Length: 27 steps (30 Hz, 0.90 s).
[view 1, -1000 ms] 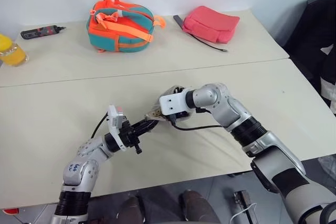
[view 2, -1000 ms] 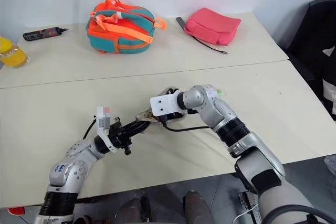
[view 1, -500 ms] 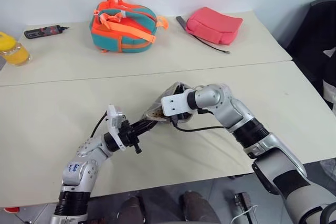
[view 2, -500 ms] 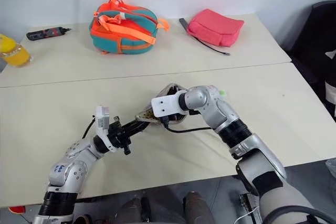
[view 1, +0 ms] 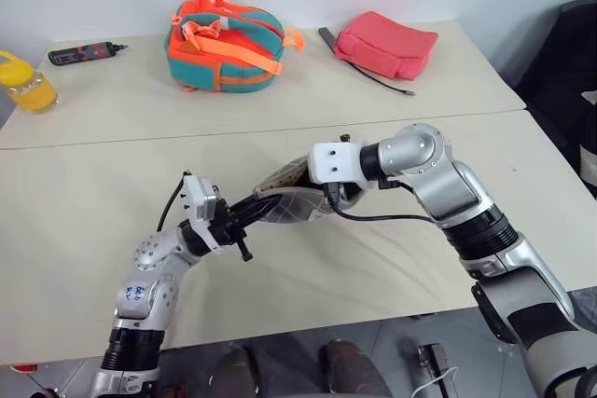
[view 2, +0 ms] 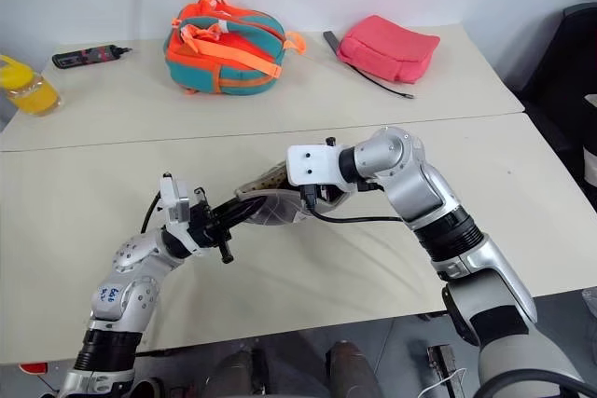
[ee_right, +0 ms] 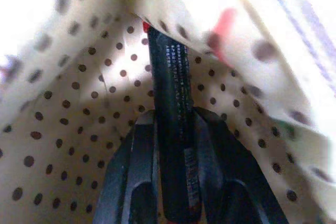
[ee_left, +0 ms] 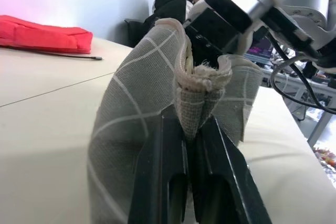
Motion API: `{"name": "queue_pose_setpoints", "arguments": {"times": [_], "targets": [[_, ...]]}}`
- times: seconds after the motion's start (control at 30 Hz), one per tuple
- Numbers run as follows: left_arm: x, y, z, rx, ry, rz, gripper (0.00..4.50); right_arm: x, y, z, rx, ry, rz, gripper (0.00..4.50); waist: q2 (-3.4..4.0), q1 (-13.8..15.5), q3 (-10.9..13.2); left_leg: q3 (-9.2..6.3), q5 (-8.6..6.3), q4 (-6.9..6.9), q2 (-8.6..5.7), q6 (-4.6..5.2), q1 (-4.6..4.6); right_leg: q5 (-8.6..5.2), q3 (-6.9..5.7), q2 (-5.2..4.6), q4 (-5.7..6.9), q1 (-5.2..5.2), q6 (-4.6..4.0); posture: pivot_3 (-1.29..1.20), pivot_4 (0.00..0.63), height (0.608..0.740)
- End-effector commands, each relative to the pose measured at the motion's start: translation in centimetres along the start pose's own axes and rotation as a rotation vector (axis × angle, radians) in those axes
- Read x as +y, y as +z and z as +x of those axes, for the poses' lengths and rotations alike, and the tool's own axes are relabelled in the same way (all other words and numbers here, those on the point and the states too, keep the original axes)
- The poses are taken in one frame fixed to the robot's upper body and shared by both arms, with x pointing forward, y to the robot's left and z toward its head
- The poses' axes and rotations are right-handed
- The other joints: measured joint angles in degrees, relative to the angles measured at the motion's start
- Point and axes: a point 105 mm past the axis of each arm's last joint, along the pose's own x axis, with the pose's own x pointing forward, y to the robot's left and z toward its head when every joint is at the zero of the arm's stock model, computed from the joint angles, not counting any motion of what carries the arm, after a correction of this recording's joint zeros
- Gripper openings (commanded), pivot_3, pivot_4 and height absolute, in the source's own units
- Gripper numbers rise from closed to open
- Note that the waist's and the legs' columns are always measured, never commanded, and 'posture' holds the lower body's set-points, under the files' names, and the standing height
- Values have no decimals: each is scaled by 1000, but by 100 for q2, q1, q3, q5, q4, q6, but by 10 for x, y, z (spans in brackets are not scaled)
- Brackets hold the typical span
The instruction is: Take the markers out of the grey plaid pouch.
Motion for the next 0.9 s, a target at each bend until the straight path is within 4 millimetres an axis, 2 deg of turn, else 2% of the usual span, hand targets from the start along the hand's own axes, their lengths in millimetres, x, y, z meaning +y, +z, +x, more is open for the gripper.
{"name": "queue_pose_setpoints", "arguments": {"times": [0.03, 0.17, 0.23, 0.37, 0.43, 0.5, 0.6, 0.67, 0.8, 0.9], "targets": [[-7, -10, -10, 55, -9, -35, 0, -21, -3, -19, 43, -103, -54, 609, 0, -1, 0, 0, 0, -1, 0, 0, 0, 0, 1, 0, 0, -1, 0, 0, 150, 740], [-2, -5, -10, 36, 22, -37, 0, -4, -9, -11, 44, -33, -18, 609, 0, 3, 1, 0, 0, -3, 1, 0, 0, 0, 0, 1, 0, -1, 0, 0, 150, 740], [4, -5, -13, 40, 52, -25, 0, 14, -10, -13, 39, 69, 24, 608, 0, 7, 1, 1, 0, -2, 0, 0, 0, 0, 1, 0, 0, -1, 0, 0, 150, 740], [10, -12, -21, 69, 81, -31, 0, 14, 10, -17, -62, 69, 62, 599, -1, 8, 1, 0, 0, -4, 0, 1, -2, 0, 0, 0, -5, -1, 0, 0, 150, 740], [11, -14, -24, 76, 92, -39, 0, 16, 13, -21, -69, 87, 60, 599, -1, 0, 1, 1, 0, -4, 1, 1, -1, 0, 1, 1, -5, 0, 0, 0, 150, 740], [11, -14, -24, 69, 96, -54, 0, 10, 12, -22, -67, 55, 71, 599, -1, 4, 1, 1, 0, -4, 1, 1, -1, 0, 1, 1, -5, -1, 0, 0, 150, 740], [12, -18, -28, 93, 100, -45, 0, 14, -6, -24, 5, 58, 70, 599, -2, 9, 2, 0, -1, -5, 0, 1, -2, 0, 0, 0, -7, 0, 0, 0, 150, 740], [17, -16, -30, 84, 126, -34, 0, 27, -10, -26, 31, 123, 69, 599, -2, 13, 2, 1, -1, -6, -1, 1, -2, 0, 1, 0, -10, 0, 0, 0, 150, 740], [26, 0, -27, -9, 171, -45, 0, 52, -11, -19, 60, 208, 68, 599, -3, 19, 2, 0, -1, -14, -1, 2, -2, 0, 0, -1, -16, 0, 0, 0, 150, 740], [18, -4, -23, 9, 124, -66, 0, 58, -5, -10, 38, 233, 116, 599, -4, 1, 3, 0, -1, -13, -1, 2, -3, 0, 1, -1, -16, -1, 0, 0, 150, 740]]}}
